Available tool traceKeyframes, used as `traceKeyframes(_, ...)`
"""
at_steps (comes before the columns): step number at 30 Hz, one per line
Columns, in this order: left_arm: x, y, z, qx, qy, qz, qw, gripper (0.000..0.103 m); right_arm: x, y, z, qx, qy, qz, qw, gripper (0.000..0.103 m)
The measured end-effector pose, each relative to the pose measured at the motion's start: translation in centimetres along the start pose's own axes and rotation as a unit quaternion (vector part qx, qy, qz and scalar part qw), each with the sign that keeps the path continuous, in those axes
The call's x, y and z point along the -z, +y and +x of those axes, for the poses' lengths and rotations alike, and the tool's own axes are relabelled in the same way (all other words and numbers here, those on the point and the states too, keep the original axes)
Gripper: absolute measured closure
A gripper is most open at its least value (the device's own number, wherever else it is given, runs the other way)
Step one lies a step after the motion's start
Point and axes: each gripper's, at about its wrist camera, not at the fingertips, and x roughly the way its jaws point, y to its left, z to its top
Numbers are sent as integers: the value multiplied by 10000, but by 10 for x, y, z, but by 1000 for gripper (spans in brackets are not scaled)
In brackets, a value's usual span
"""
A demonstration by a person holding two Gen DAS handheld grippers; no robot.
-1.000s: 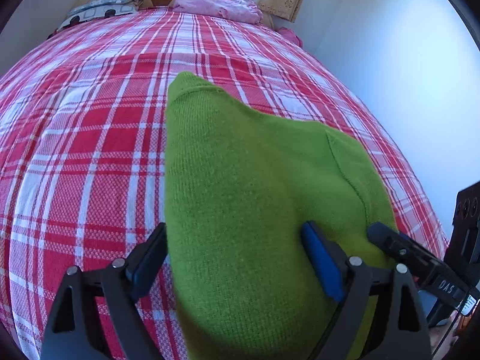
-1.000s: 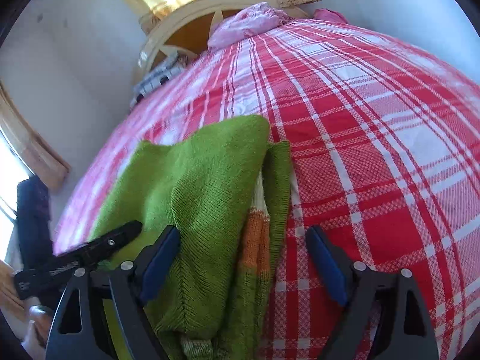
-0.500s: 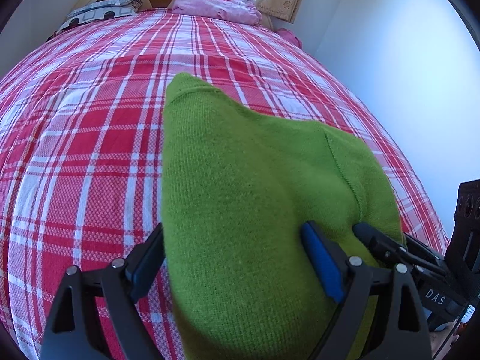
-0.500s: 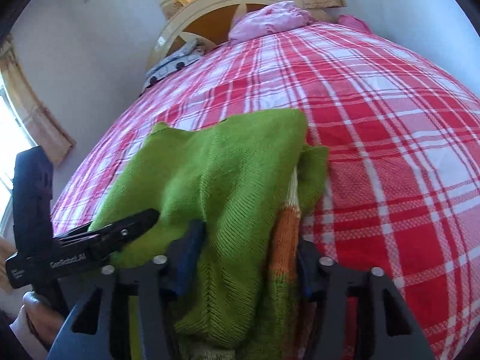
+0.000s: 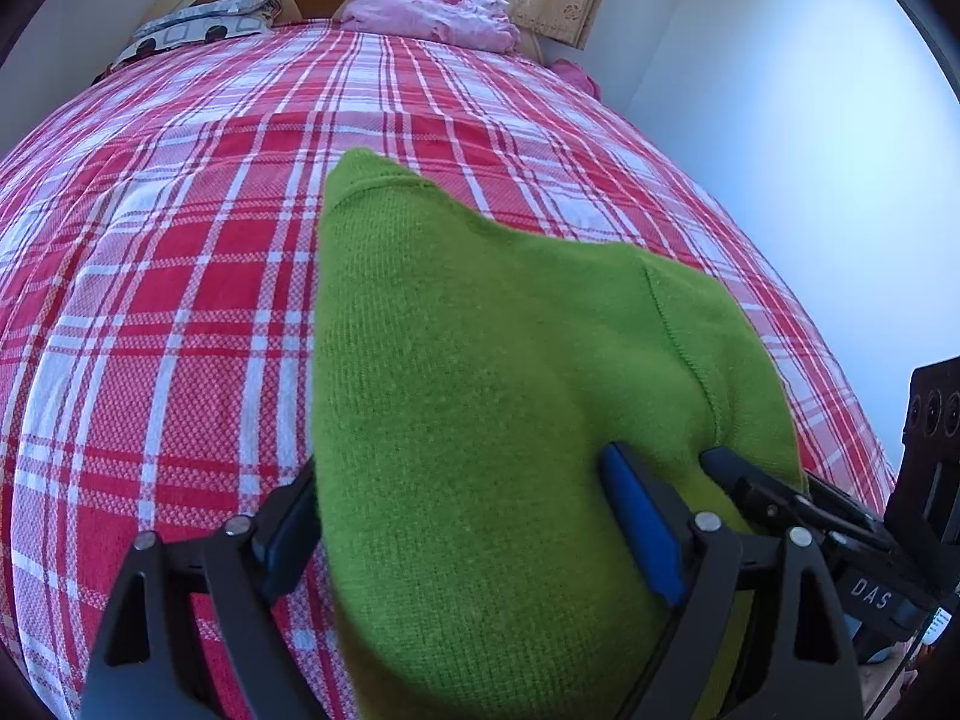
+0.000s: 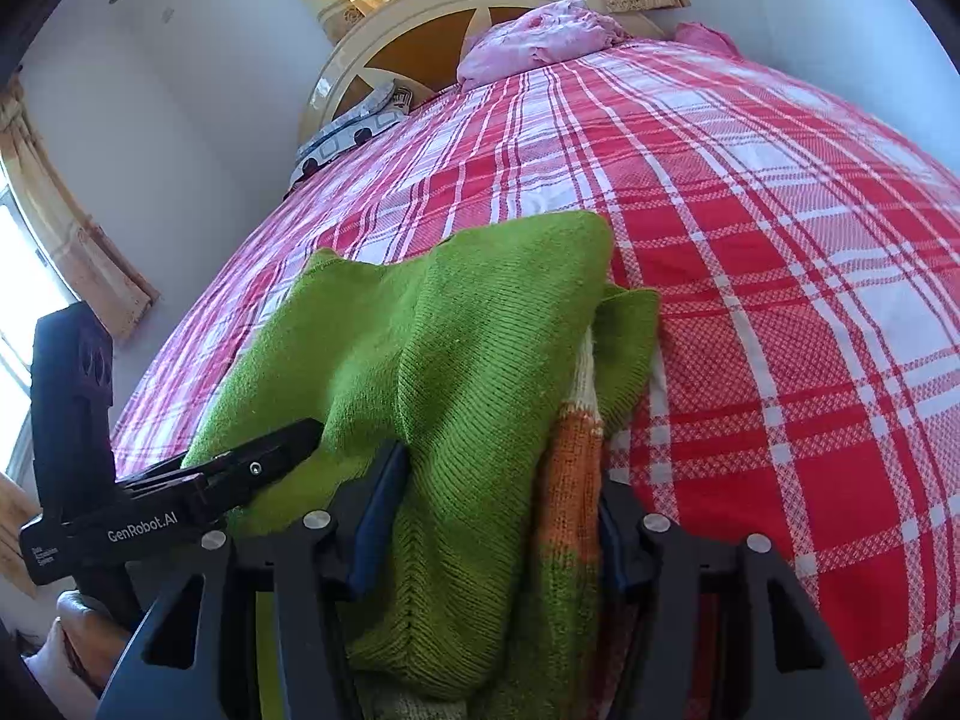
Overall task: Fold small clothes
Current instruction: 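Lift the folded sweater off the bed with both tools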
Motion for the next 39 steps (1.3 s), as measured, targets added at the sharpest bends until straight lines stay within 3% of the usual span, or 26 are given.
traceKeyframes(5,2,-3,-3,61,-90,59,9999,25,3,14,-4,259,-148,-360,9989,57)
traceKeyframes(8,3,-2,-4,88,-133,39,9999,29,4,21,-5,434,-208,-560,9973,58)
traceKeyframes(15,2,-2,-3,110,-130,31,9999,29,0,-3,1,-53,-50,43,10000,49)
traceKeyframes(18,3,-3,-3,89,-146,46,9998,29,0,-1,2,-33,-55,33,10000,50)
traceKeyframes(23,4,-5,-7,46,-170,113,9998,35,4,26,-4,484,-245,-435,9976,70)
traceKeyframes(26,6,-4,-16,40,-145,173,9997,43,9,34,-12,633,-350,-270,9970,74)
traceKeyframes(29,10,0,-31,90,-64,73,9999,49,17,42,-32,420,-546,-22,9976,75)
traceKeyframes(34,28,-5,-67,-8,-28,315,9995,52,39,59,-66,37,-600,158,9981,75)
traceKeyframes(39,51,-4,-92,-264,199,464,9984,52,66,67,-85,-559,-335,617,9960,75)
